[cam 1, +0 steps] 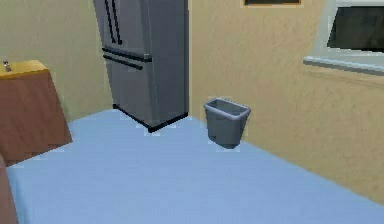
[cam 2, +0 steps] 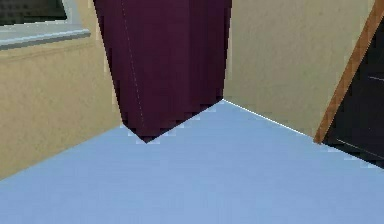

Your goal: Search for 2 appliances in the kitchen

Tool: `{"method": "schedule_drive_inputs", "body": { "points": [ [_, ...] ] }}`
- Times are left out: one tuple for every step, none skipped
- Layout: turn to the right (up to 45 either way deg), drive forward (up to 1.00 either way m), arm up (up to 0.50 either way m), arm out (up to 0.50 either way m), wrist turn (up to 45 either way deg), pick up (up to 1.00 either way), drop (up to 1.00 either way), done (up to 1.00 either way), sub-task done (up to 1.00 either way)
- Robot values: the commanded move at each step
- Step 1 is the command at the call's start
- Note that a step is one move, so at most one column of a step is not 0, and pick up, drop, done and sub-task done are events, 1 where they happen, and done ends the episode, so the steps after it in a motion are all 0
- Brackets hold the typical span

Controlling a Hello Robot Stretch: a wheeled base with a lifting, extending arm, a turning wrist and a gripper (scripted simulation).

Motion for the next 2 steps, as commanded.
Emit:
{"method": "schedule_drive_inputs", "body": {
  "points": [
    [0.0, 0.5, 0.0, 0.0, 0.0, 0.0, 0.0, 0.0, 0.0],
    [-18.0, 0.0, 0.0, 0.0, 0.0, 0.0, 0.0, 0.0, 0.0]
  ]
}}
